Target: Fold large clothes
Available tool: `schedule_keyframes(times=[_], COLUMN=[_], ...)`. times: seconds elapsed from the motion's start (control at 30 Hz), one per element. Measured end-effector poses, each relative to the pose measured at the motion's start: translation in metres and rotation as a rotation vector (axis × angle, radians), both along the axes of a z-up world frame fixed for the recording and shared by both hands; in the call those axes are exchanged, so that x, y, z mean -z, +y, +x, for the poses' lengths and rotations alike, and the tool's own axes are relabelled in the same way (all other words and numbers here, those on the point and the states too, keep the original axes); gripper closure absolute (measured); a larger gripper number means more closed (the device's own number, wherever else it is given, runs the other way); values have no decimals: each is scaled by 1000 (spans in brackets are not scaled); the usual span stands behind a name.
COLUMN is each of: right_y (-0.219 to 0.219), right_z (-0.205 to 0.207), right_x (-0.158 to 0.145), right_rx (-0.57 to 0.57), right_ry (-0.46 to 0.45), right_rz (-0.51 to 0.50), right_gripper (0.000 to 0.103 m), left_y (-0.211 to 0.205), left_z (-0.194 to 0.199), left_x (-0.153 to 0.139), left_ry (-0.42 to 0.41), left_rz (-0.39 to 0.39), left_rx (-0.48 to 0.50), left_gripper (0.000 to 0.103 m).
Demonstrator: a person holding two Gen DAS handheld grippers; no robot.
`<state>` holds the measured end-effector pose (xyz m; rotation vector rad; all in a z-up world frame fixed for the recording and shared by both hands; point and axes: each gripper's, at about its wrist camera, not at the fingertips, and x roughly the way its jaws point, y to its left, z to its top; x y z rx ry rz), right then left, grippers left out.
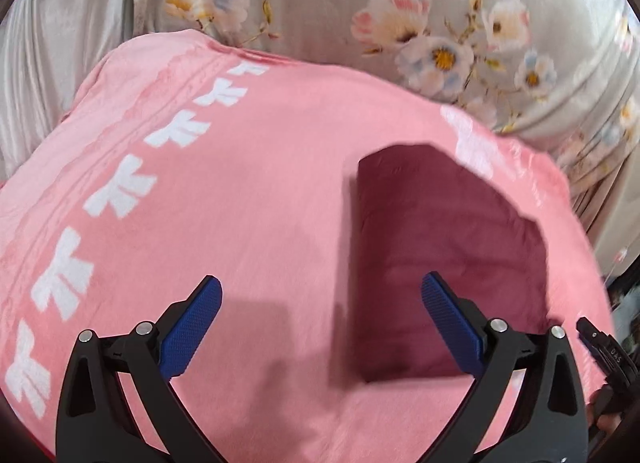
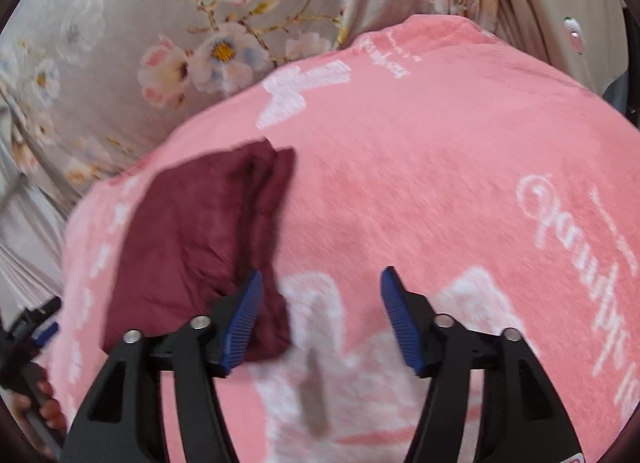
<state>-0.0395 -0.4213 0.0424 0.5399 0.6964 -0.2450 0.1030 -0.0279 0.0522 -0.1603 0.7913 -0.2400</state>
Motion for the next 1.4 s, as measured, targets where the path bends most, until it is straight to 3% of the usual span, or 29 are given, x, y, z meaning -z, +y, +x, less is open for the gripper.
schedule_keyframes(times=[0.17,0.27,0.4,0.6,0.7,0.87,0.97,1.17,1.23,1.33,1.4], right_y=[9,15,19,7,3,15,18,18,18,20,24], right_z=[65,99,119,123,124,122,123,124,124,121,119], right_x=[-6,5,22,51,63,64,65,67,66,57,49], right_rx=[-93,-114,-97,-102,-118,-152,-174,-217,-226,-224,-219], right_ry=[-3,46,97,62,23,-19,-32,-55,-69,-73,-67], right_rz=[107,142,121,213,262,168,162,203,222,210,189], right_gripper=[27,27,27,19,17,17,22,42,57,72,77], left_y=[-24,-45,-63,-76,-83,-94,-97,-102,-102,-100,-98], left_z=[40,72,99,118,116,111,109,108,107,104,103], left_x=[6,28,57,93,93,92,93,93,91,84,76], left_ry=[53,136,227,353,319,239,203,167,159,155,148], left_rz=[-57,-131,-206,-366,-340,-271,-251,-226,-220,-215,-215], left_rx=[62,98,85,88,102,155,174,226,227,236,251], left_gripper=[5,5,5,5,5,5,5,5,10,25,42])
